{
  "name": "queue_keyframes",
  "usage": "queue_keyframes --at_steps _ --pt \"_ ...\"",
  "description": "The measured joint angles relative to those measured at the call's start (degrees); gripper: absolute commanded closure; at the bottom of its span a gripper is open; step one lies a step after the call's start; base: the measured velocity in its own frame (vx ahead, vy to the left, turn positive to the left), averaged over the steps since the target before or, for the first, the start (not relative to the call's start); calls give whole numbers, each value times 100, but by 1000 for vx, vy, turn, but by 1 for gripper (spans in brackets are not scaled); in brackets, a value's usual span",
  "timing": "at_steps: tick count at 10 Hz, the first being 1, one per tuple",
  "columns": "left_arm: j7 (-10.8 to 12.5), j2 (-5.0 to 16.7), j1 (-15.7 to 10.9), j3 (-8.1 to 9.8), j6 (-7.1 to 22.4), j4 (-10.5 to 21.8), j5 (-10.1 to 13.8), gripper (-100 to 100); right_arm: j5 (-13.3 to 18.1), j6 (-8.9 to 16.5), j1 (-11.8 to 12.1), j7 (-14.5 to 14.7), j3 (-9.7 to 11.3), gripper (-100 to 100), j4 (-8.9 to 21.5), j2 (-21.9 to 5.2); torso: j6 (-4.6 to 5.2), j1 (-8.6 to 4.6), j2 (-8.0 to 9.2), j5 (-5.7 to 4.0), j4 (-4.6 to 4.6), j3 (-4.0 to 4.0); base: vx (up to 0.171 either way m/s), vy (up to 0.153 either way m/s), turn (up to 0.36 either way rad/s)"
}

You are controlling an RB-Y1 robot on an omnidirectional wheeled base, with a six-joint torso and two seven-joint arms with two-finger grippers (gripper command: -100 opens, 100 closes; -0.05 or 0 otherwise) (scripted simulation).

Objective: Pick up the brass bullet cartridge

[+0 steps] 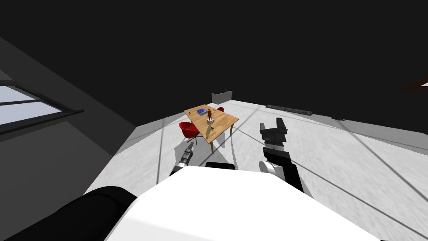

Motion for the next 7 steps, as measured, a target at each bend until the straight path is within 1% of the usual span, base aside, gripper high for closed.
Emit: queue_keyframes --at_steps 1,2,3,4,5,6,7 --pt "-3 115 226 -128 122 44 124 -100 0 0 0 0 0 0 0 0 -1 -5 -1 -1 0 0 -13 -77 -266" --pt "17 270 401 -205 241 167 284 -100 0 0 0 0 0 0 0 0 1 -7 -8 -1 -1 -4 6 -55 -97" --pt "53 382 469 -213 321 209 382 -100 0 0 1 0 -1 0 0 0 -2 -1 -16 0 -3 -9 24 -57 -176" --pt "76 520 625 -256 402 238 506 -100 0 0 1 0 0 0 0 0 0 0 -23 0 -4 -13 19 -34 -87" --pt "96 602 688 -279 423 305 576 -100 0 0 2 0 -1 0 0 0 -2 7 -24 1 -4 -14 23 -38 -214" --pt "110 720 806 -345 398 462 684 -100 0 0 1 0 -1 0 0 0 0 8 -25 2 -5 -14 48 -67 -299" --pt "148 904 875 -389 497 610 866 -100 0 0 1 0 0 0 0 0 1 1 -32 1 -6 -18 73 -86 -280"
